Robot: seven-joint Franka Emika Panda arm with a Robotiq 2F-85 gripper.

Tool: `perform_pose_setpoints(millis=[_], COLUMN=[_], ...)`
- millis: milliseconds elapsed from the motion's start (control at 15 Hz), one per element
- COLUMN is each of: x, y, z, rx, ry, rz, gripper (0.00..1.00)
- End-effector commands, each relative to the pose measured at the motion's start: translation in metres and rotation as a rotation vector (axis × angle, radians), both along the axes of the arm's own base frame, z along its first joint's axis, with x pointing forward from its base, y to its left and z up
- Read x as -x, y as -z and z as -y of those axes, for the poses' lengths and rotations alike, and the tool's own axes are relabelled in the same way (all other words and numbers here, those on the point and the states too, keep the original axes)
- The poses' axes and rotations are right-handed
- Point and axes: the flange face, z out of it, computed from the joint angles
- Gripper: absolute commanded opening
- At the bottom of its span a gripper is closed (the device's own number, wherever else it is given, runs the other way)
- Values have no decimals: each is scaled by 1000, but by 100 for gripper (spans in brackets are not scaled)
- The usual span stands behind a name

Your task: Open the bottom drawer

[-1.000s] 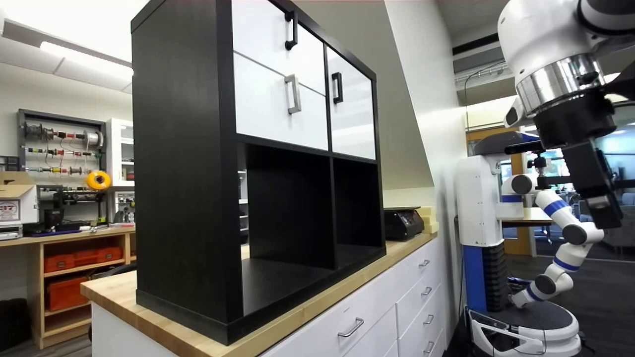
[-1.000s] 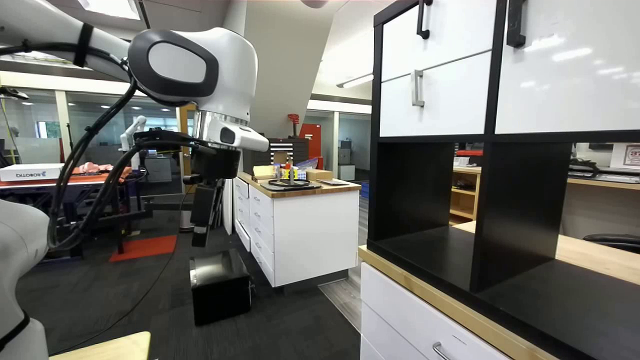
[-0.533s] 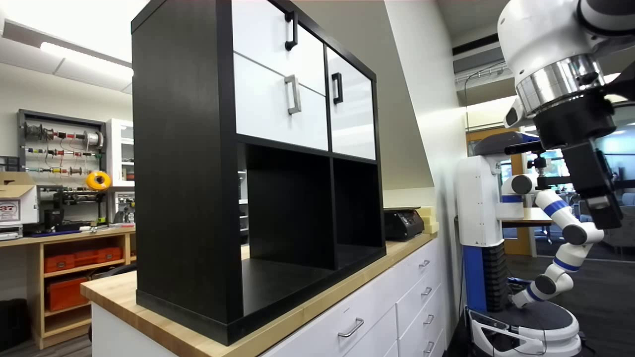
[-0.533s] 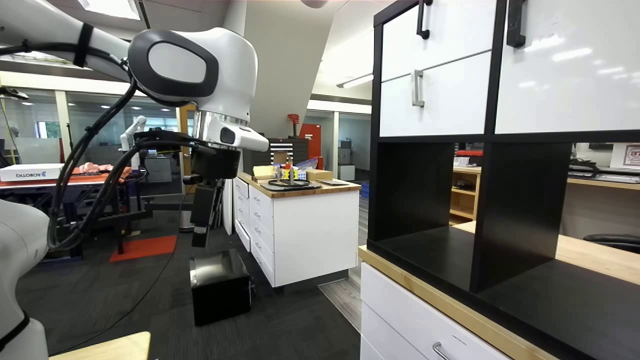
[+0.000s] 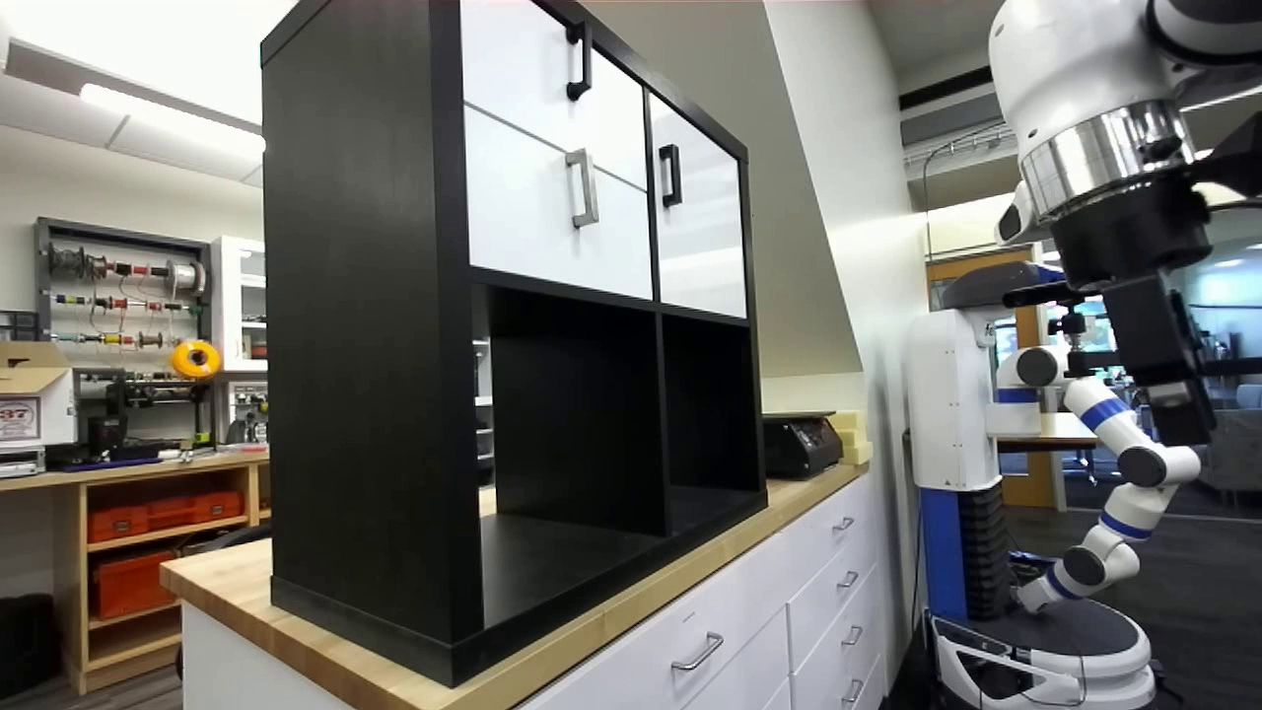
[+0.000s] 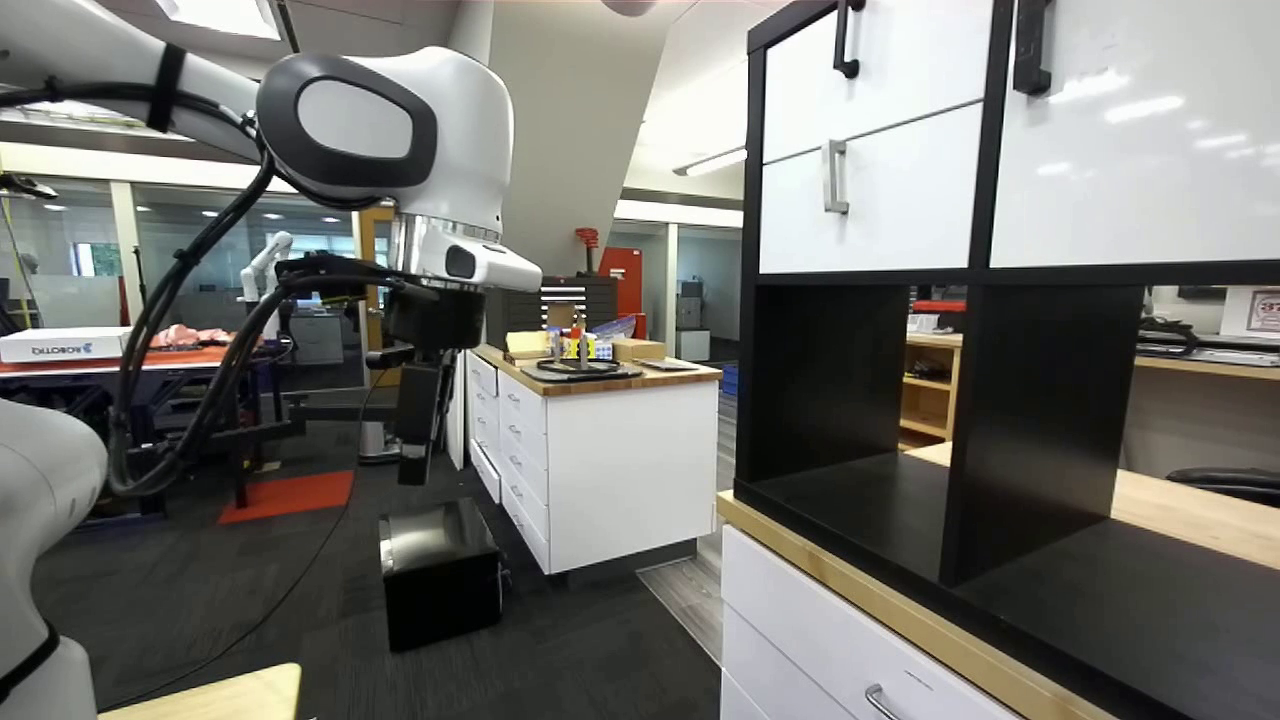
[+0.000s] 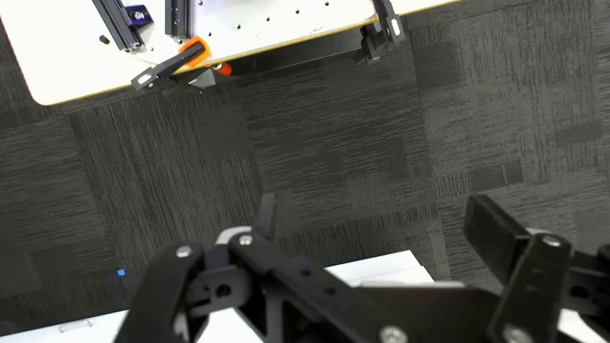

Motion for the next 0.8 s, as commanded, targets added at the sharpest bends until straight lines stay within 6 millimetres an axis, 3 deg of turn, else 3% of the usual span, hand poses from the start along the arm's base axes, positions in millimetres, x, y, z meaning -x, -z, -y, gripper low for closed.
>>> perform_pose_setpoints(millis=[0, 733], x=[-17, -104], y=[-22, -81], z=[0, 3], rx=[31, 83], ry=[-19, -80], rz=[92, 370], gripper=[100, 100])
